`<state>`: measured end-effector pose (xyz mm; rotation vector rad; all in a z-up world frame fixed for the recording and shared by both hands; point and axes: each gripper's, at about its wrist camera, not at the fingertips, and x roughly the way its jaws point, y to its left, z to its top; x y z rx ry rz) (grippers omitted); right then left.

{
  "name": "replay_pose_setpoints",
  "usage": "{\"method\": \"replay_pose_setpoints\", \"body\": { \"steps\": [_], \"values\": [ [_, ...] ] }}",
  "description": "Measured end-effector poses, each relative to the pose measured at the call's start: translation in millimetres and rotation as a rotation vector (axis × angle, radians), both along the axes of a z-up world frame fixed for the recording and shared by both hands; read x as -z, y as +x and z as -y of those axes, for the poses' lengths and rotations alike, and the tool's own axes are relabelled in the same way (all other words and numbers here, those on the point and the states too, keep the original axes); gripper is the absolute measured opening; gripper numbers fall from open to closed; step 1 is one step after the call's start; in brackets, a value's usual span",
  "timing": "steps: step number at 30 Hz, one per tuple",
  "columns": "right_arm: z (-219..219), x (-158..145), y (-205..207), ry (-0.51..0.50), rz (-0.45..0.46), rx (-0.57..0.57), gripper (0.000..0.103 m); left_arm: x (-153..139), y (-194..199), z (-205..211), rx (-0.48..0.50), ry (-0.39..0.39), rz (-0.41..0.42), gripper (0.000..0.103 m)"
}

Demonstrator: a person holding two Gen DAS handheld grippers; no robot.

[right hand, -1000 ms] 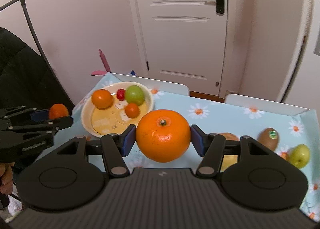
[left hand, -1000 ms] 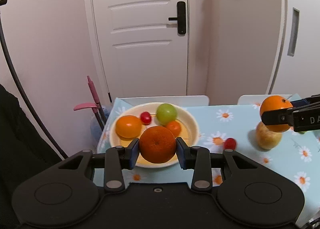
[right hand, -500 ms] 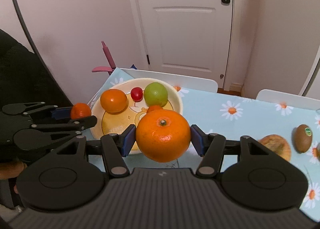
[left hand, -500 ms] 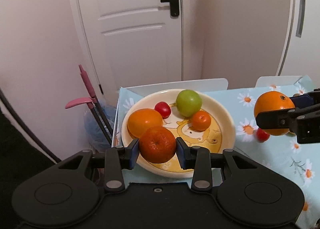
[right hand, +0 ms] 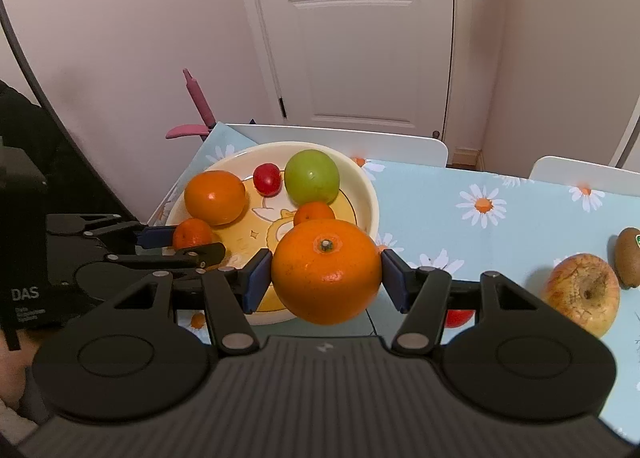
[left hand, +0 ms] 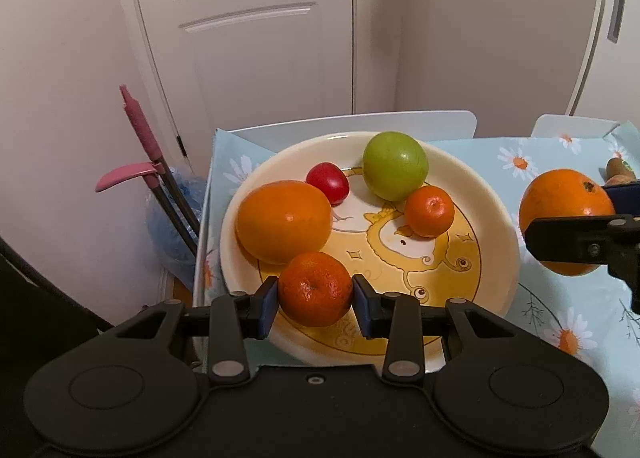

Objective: Organize fruits
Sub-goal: 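Carry mandarin and orange to the cream bowl, open the left tool inside, then lower the large orange into the bowl and open the right tool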

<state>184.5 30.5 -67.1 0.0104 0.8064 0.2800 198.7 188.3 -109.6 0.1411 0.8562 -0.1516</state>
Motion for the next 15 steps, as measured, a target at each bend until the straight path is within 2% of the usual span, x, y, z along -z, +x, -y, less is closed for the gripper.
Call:
{"method": "replay_pose_setpoints", "body": {
  "steps": [3, 5, 7, 15],
  "values": [
    [0, -1, 1, -0.003, 0.0, 0.0, 0.074, 2, 2, 2, 0.002, 0.011, -0.009, 0.047],
    [2, -2, 2, -0.003, 0.002, -0.002, 0.074, -2, -2, 2, 0.011, 0.002, 0.011, 0.075],
    [5, -4, 3, 0.0, 0.003, -0.005, 0.074, -11, -10, 4, 0.01, 0.004, 0.047, 0.093],
    [9, -7, 11, -0.008, 0.004, -0.042, 0.074, -23, -36, 6, 0.0, -0.003, 0.069, 0.095]
  ]
}}
